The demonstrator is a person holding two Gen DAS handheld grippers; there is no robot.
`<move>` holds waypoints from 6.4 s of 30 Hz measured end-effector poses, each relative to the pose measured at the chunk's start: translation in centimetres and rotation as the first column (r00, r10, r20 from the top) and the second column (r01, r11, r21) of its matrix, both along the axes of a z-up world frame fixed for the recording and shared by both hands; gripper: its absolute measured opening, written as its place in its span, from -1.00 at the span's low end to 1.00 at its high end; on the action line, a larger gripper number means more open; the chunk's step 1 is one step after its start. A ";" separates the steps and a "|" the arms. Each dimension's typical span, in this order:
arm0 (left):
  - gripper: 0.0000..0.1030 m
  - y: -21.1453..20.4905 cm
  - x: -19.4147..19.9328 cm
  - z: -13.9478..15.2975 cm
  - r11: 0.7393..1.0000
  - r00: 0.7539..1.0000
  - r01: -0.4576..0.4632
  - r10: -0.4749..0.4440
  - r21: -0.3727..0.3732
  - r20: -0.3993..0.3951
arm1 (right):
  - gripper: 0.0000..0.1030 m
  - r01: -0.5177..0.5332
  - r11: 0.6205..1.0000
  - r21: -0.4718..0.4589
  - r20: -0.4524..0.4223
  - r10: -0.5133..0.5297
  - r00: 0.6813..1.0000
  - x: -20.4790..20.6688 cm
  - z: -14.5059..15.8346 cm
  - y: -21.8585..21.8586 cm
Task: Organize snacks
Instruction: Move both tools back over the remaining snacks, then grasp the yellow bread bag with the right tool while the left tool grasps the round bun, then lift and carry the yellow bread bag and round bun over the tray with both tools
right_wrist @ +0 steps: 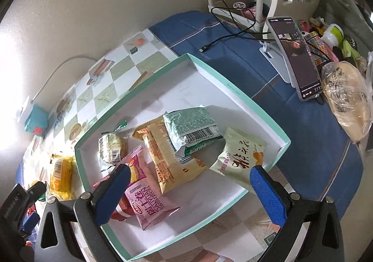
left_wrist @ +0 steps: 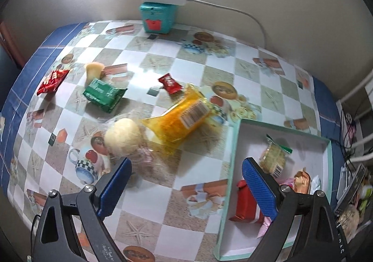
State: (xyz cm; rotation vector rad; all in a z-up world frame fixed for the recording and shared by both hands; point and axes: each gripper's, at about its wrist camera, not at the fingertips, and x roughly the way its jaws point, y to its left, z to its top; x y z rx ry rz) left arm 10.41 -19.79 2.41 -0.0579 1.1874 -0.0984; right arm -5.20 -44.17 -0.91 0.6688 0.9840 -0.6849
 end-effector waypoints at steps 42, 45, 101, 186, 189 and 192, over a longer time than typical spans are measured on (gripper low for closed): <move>0.86 22.5 4.2 2.2 0.923 0.922 -0.384 0.382 0.031 0.054 | 1.00 -0.353 0.933 -0.067 -0.022 0.353 0.935 8.8 1.8 16.0; 0.86 23.6 4.5 2.3 0.924 0.926 -0.376 0.372 0.063 0.062 | 1.00 -0.385 0.920 -0.076 -0.036 0.383 0.923 9.6 1.6 17.9; 0.86 21.1 8.3 -4.4 0.947 0.966 -0.249 0.229 -0.201 -0.117 | 1.00 -0.450 0.888 -0.097 0.119 0.459 0.880 17.7 -1.7 20.0; 0.09 11.5 8.4 -6.4 0.976 0.985 -0.127 0.103 -0.176 -0.137 | -0.09 -0.485 0.873 -0.047 0.008 0.486 0.874 19.6 -5.3 17.4; 0.09 11.5 8.3 -6.0 0.975 0.986 -0.128 0.106 -0.181 -0.128 | -0.09 -0.482 0.875 -0.050 0.017 0.483 0.875 19.5 -4.8 17.4; 0.09 11.6 8.1 -5.3 0.974 0.988 -0.126 0.106 -0.190 -0.113 | -0.09 -0.480 0.876 -0.051 0.034 0.482 0.876 19.4 -4.2 17.3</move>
